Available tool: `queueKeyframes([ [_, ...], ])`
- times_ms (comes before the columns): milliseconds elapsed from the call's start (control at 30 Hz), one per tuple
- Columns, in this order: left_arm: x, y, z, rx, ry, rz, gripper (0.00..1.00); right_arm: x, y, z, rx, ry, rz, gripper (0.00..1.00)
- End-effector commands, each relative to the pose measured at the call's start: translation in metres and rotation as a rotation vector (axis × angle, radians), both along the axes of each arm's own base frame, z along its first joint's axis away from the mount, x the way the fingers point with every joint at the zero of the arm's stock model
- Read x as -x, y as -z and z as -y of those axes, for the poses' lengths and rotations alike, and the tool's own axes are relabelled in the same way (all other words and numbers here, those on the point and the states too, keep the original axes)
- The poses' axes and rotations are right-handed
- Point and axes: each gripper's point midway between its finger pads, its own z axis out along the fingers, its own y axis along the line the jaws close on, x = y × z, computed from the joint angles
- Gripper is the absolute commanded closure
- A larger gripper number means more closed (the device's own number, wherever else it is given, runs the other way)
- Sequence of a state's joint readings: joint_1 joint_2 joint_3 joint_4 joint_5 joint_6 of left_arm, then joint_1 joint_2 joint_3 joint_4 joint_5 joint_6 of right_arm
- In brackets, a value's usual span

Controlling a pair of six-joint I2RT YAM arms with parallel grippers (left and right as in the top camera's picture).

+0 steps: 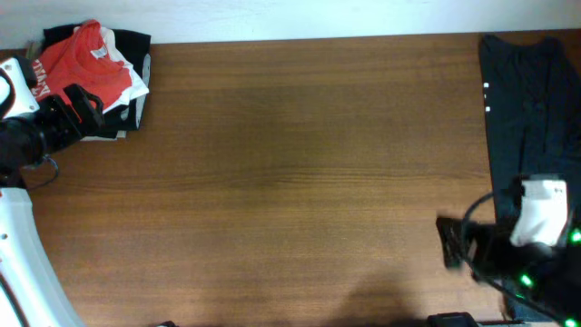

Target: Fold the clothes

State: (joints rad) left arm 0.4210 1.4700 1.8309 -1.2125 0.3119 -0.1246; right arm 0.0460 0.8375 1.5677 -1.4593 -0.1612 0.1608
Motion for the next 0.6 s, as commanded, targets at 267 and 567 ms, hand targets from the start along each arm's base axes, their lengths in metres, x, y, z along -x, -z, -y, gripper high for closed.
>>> queueKeyframes([
  [267,0.000,-0.004,0.002,-0.005,0.010,0.014,0.01,-0.073,0.167,-0.002,-0.018,0.004,0.598,0.01],
  [567,0.000,-0.004,0.002,-0.005,0.010,0.014,0.01,-0.071,0.147,0.012,-0.002,0.069,0.760,0.01],
])
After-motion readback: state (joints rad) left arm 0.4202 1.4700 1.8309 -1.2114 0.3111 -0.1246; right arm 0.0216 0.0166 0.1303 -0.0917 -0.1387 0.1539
